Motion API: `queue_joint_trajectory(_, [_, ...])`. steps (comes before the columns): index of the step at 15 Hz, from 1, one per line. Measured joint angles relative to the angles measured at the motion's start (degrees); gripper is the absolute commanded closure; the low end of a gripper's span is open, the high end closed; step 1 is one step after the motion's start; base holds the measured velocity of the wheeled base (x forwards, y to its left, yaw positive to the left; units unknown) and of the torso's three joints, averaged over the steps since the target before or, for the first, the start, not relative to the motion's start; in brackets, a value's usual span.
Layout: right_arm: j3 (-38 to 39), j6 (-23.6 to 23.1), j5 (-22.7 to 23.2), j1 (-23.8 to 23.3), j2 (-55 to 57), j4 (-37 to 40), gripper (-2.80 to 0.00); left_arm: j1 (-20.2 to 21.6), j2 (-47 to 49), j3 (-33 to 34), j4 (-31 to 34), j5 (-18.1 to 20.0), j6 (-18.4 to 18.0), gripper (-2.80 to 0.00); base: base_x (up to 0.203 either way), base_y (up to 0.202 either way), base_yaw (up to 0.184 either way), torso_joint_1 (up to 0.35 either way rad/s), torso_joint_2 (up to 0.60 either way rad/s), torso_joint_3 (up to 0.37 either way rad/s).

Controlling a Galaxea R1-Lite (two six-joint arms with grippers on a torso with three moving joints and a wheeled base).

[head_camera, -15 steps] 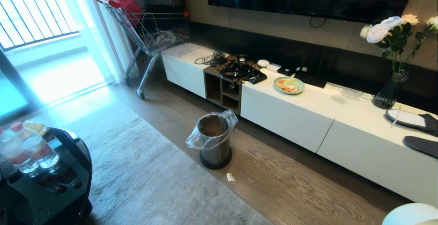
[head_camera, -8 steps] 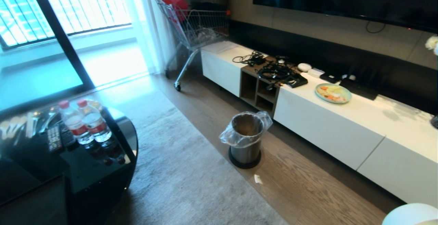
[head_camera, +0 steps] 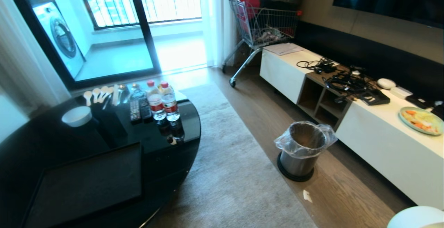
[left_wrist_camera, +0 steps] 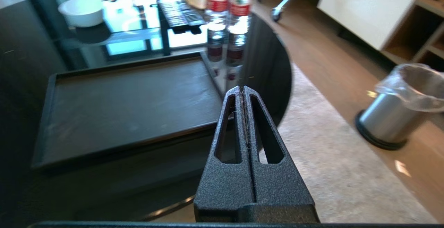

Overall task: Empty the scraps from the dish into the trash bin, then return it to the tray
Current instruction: Put the bowl back to the table

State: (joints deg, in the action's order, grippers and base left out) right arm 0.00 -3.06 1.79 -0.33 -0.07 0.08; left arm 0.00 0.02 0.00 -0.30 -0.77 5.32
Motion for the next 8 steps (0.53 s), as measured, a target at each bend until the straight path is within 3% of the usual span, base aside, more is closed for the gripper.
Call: queue_joint_trajectory(8, [0.0,0.0,0.0,0.0,0.0,0.0,0.00,0.0,0.0,0.0,0.0,0.0,0.0,0.00,0.000,-0.009,0.168,0.003,0.00,0.001])
